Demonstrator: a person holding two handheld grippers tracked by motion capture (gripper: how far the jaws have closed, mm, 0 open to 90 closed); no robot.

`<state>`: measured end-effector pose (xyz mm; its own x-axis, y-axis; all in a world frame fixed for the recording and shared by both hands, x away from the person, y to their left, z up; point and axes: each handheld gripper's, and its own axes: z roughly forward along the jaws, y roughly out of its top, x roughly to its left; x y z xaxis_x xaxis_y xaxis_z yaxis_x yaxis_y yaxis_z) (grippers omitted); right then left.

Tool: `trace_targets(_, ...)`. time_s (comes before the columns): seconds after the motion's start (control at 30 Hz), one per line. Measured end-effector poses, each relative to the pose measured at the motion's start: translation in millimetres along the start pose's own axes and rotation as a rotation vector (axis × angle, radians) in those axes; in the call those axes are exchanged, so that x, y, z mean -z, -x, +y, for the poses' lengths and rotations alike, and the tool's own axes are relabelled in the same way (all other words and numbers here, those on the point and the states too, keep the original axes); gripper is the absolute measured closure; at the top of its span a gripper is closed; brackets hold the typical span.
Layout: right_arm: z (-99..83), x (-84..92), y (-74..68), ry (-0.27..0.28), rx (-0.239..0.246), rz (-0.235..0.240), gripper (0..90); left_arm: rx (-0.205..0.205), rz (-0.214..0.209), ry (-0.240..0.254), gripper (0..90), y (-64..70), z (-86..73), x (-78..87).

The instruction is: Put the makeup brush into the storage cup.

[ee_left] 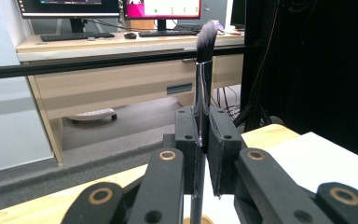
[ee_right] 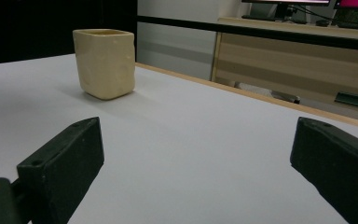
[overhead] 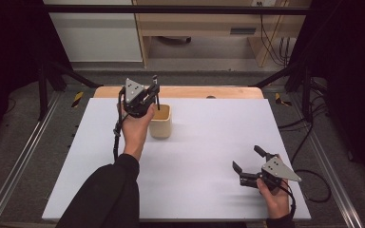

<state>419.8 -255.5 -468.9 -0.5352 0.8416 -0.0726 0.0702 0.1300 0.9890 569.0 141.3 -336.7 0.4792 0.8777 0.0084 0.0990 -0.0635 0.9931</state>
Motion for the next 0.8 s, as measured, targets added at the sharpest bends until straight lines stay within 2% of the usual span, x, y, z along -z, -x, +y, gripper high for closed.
trace_targets(0.47, 0.0, -1.2, -1.7, -0.009, 0.013, 0.003, 3.0, 0.010, 0.007, -0.003, 83.7, 0.6, -10.5, -1.5)
trace_targets(0.8, 0.1, -1.3, -3.0, -0.013, 0.009, 0.004, 3.3, -0.012, 0.004, -0.009, 83.7, -0.8, -18.2, 0.0)
